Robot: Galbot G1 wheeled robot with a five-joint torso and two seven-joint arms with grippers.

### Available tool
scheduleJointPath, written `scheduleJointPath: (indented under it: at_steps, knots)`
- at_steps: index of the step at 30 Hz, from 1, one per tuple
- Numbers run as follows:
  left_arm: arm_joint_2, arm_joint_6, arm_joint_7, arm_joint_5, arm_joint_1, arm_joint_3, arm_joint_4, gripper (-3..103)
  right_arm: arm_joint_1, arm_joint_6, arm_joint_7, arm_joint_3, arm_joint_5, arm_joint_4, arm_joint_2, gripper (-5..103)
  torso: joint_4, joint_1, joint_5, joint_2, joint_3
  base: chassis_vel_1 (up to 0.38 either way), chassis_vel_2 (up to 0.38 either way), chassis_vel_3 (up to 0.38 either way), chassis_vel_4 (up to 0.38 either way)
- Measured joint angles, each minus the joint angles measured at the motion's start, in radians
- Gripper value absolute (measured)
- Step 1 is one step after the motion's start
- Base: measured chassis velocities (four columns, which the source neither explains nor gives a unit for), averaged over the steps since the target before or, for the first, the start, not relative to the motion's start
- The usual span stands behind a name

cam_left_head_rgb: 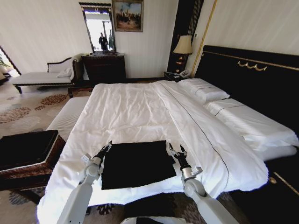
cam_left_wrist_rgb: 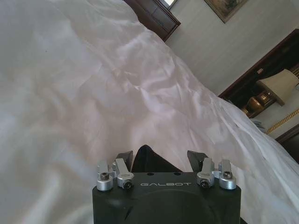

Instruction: Fold the clothes on the bed and place them into the basket.

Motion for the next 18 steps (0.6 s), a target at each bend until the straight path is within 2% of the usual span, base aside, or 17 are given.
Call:
scheduleJointPath:
  at_steps: [2,3,5,6,7,9,10,11,15,17,18]
  knots:
    - [-0.007,-0.001,0.003,0.001,-0.005,0.000,0.010,56,0.016,0.002,0.000,-0.009,0.001,-0.013,0.001,100,-0.0001,0.000,0.0000,0.000,0.000,0.000,0.000,0.000,0.000]
    - [-0.008,-0.001,0.003,0.001,-0.006,0.000,0.011,56,0.019,0.002,0.001,-0.010,0.001,-0.016,0.002,100,-0.0001,0.000,0.0000,0.000,0.000,0.000,0.000,0.000,0.000]
    - [-0.012,-0.001,0.003,0.000,-0.009,-0.003,0.016,45,0.050,0.003,0.003,-0.020,0.015,-0.047,0.005,100,-0.0001,0.000,0.0000,0.000,0.000,0.000,0.000,0.000,0.000]
    - [-0.012,-0.001,0.003,0.000,-0.009,-0.003,0.016,45,0.050,0.003,0.003,-0.020,0.015,-0.047,0.005,100,-0.0001,0.000,0.0000,0.000,0.000,0.000,0.000,0.000,0.000]
    - [-0.012,-0.001,0.003,-0.001,-0.009,-0.004,0.016,40,0.060,0.004,-0.010,-0.024,0.038,-0.056,0.005,100,0.0000,0.000,0.0000,0.000,0.000,0.000,0.000,0.000,0.000]
    - [-0.015,-0.003,0.003,-0.003,-0.009,-0.006,0.016,28,0.083,-0.001,-0.077,-0.040,0.124,-0.074,-0.006,100,-0.0001,0.000,0.0001,0.000,0.000,0.000,0.000,0.000,0.000]
    - [-0.017,-0.004,0.003,-0.004,-0.008,-0.007,0.016,28,0.102,-0.011,-0.129,-0.051,0.181,-0.092,-0.012,100,-0.0001,0.000,-0.0002,0.000,0.000,0.000,0.000,0.000,0.000]
    - [-0.017,-0.004,0.003,-0.004,-0.008,-0.007,0.016,28,0.102,-0.011,-0.129,-0.051,0.181,-0.092,-0.012,100,-0.0001,0.000,-0.0002,0.000,0.000,0.000,0.000,0.000,0.000]
    - [-0.025,-0.010,0.003,-0.004,0.002,-0.012,0.004,7,0.163,-0.043,-0.221,-0.081,0.259,-0.170,-0.019,100,0.0000,0.000,0.0000,0.000,0.000,0.000,0.000,0.000,0.000]
    - [-0.026,-0.011,0.003,-0.004,0.005,-0.014,0.000,7,0.173,-0.050,-0.237,-0.087,0.276,-0.184,-0.020,100,-0.0001,0.000,-0.0001,0.000,0.000,0.000,0.000,0.000,0.000]
    - [-0.027,-0.012,0.003,-0.004,0.008,-0.016,-0.005,3,0.181,-0.057,-0.258,-0.092,0.297,-0.195,-0.021,100,-0.0001,0.000,-0.0001,0.000,0.000,0.000,0.000,0.000,0.000]
